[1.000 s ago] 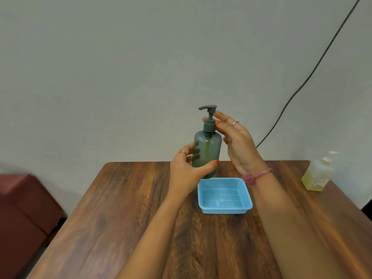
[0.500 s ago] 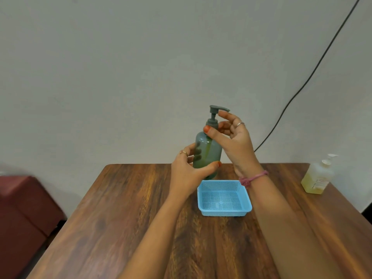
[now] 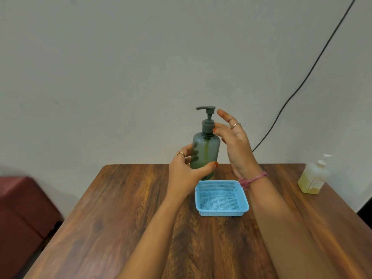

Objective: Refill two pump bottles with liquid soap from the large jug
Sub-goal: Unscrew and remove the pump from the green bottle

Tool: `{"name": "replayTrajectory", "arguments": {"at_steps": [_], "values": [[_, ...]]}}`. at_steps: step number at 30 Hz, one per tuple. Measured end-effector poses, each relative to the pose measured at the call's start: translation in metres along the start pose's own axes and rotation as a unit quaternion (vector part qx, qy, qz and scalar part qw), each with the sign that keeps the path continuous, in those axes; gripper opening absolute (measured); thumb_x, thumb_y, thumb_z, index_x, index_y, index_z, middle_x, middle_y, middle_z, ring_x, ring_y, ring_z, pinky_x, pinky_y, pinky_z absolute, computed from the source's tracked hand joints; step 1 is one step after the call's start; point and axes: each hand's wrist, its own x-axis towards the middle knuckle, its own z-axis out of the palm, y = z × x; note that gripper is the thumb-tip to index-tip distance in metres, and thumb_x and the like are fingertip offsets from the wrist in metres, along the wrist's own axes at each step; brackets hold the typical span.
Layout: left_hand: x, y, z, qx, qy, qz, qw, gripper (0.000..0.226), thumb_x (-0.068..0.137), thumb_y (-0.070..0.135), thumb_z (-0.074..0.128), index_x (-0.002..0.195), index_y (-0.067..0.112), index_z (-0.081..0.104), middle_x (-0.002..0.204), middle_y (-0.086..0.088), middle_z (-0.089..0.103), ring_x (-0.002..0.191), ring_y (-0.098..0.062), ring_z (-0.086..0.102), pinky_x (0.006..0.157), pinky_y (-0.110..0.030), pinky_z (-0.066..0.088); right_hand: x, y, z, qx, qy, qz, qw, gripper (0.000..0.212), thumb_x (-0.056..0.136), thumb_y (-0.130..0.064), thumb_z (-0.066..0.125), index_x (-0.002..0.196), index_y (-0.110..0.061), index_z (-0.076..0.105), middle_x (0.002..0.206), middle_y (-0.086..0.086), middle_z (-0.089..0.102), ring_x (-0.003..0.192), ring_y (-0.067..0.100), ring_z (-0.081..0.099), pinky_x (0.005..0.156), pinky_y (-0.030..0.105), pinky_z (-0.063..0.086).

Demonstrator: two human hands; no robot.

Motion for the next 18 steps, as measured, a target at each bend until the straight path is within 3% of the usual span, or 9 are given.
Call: {"name": "replayTrajectory", "arguments": {"at_steps": [3, 6, 9, 11, 15, 18], "values": [[-0.0011, -0.0012, -0.0002, 0.002, -0.002, 0.001, 1.0, 0.075, 0.066, 0.031, 0.087, 0.132, 0.022, 0.052, 0.121, 0.007, 0.061, 0.107, -0.007, 0.061, 0.087, -0.032, 0.058, -0.0014, 0.0009, 0.0027, -0.012, 0.018, -0.013, 1.0, 0.053, 0.086, -0.017, 0.068, 0.134, -0.019, 0.045, 0.106, 0.002, 0.067, 0.107, 0.015, 0.064, 0.087, 0.024, 0.052], [-0.0017, -0.0014, 0.0001, 0.007, -0.003, 0.001, 1.0, 0.074, 0.066, 0.031, 0.086, 0.131, 0.023, 0.052, 0.121, 0.008, 0.061, 0.107, -0.006, 0.06, 0.087, -0.032, 0.058, -0.0039, -0.0001, 0.0039, -0.063, 0.044, -0.017, 0.997, 0.055, 0.079, -0.019, 0.077, 0.128, -0.022, 0.051, 0.096, 0.0, 0.067, 0.1, 0.017, 0.065, 0.093, 0.036, 0.05], [-0.0017, -0.0013, -0.0007, 0.002, 0.001, -0.002, 1.0, 0.075, 0.066, 0.031, 0.087, 0.131, 0.024, 0.051, 0.121, 0.008, 0.06, 0.106, -0.005, 0.06, 0.088, -0.031, 0.057, -0.0049, -0.0002, -0.0007, -0.002, 0.038, 0.004, 0.999, 0.036, 0.091, -0.01, 0.059, 0.126, -0.016, 0.055, 0.108, -0.01, 0.069, 0.093, -0.002, 0.065, 0.08, 0.011, 0.046], [-0.0015, -0.0009, -0.0014, 0.004, 0.001, -0.001, 1.0, 0.075, 0.066, 0.03, 0.087, 0.131, 0.025, 0.051, 0.121, 0.008, 0.06, 0.105, -0.004, 0.06, 0.088, -0.03, 0.057, -0.0056, -0.0022, -0.0011, 0.012, 0.036, 0.002, 0.999, 0.037, 0.093, -0.011, 0.055, 0.128, -0.019, 0.052, 0.113, -0.009, 0.067, 0.094, -0.006, 0.064, 0.073, 0.004, 0.044], [-0.0014, -0.0005, -0.0005, 0.004, -0.002, 0.0, 1.0, 0.075, 0.066, 0.029, 0.087, 0.132, 0.023, 0.051, 0.122, 0.007, 0.06, 0.106, -0.006, 0.06, 0.087, -0.03, 0.057, -0.0049, -0.0057, 0.0014, -0.052, 0.049, -0.02, 0.997, 0.058, 0.075, -0.024, 0.078, 0.126, -0.025, 0.05, 0.102, 0.006, 0.066, 0.103, 0.022, 0.065, 0.089, 0.033, 0.052], [-0.0017, -0.0006, 0.0002, 0.001, 0.0, 0.001, 1.0, 0.075, 0.066, 0.029, 0.087, 0.132, 0.022, 0.051, 0.121, 0.007, 0.061, 0.106, -0.007, 0.06, 0.087, -0.03, 0.057, -0.0039, -0.0042, -0.0019, -0.035, 0.041, -0.015, 0.998, 0.037, 0.084, -0.009, 0.069, 0.114, -0.027, 0.056, 0.109, 0.006, 0.068, 0.102, 0.017, 0.066, 0.093, 0.03, 0.051]]}}
